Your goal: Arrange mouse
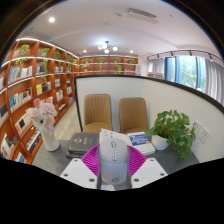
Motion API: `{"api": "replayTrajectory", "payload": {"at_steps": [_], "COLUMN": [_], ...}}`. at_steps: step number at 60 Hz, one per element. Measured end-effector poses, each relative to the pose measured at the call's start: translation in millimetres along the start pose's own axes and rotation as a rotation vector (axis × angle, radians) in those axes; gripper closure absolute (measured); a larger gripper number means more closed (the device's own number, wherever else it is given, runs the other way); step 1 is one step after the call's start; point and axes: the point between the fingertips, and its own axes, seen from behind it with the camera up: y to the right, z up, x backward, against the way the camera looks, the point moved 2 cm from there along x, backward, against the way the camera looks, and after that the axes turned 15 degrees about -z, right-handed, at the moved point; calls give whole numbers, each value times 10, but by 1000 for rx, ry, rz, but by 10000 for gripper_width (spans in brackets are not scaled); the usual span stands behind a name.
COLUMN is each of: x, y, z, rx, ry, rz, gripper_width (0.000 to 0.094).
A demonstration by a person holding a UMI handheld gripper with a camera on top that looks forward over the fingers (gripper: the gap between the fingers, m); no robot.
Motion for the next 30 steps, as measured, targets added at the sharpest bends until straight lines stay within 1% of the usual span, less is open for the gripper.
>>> {"api": "replayTrajectory", "payload": {"at_steps": [3, 6, 13, 18, 22, 26, 30], "x": [81, 98, 72, -1, -33, -50, -62], "y": [-279, -502, -920, -1045, -1089, -1109, -1113], "z": [-102, -299, -1127, -1833, -2304, -2653, -2834], "rx": [14, 37, 87, 130, 138, 134, 137], "ry": [-2, -25, -146, -243, -316, -359, -375], "rz": [22, 45, 94, 96, 99, 89, 83], "gripper_width": [601, 601, 602, 602, 600, 596, 596]}}
